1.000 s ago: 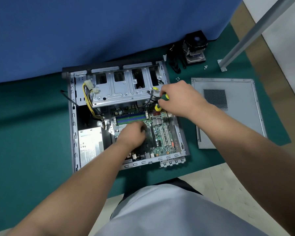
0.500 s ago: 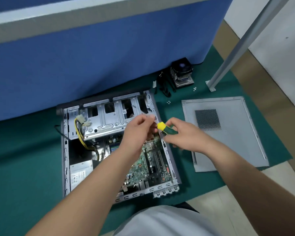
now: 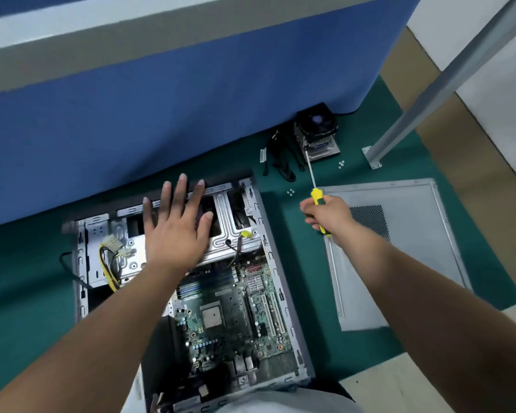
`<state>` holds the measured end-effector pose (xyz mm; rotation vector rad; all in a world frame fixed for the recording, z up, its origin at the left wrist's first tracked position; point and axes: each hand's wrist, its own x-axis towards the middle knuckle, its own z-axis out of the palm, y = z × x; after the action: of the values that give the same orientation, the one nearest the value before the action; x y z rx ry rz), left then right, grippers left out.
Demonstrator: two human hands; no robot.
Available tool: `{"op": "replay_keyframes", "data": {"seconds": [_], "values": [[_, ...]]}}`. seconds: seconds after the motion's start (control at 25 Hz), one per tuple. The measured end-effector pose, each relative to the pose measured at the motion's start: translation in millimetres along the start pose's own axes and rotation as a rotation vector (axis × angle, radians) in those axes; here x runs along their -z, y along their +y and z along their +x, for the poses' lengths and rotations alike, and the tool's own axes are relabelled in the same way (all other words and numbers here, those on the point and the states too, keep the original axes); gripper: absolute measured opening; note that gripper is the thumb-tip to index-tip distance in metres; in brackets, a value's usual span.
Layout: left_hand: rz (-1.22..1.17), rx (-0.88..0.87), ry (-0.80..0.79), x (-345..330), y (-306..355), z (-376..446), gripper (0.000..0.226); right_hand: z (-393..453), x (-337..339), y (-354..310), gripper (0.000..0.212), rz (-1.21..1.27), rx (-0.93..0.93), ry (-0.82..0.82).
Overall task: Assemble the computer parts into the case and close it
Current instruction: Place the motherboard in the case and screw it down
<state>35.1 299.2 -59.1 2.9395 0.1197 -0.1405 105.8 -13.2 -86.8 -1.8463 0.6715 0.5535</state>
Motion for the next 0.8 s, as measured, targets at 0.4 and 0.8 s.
{"op": "replay_keyframes", "data": {"seconds": [0.4, 0.8], "values": [[0.026, -0.004, 0.108, -16, -6, 5, 0.060, 66, -50, 19, 0.022, -0.387, 0.243, 0.284], [0.023, -0.004, 0.121, -19, -8, 4, 0.060, 73, -62, 25, 0.025, -0.549, 0.296, 0.387]]}}
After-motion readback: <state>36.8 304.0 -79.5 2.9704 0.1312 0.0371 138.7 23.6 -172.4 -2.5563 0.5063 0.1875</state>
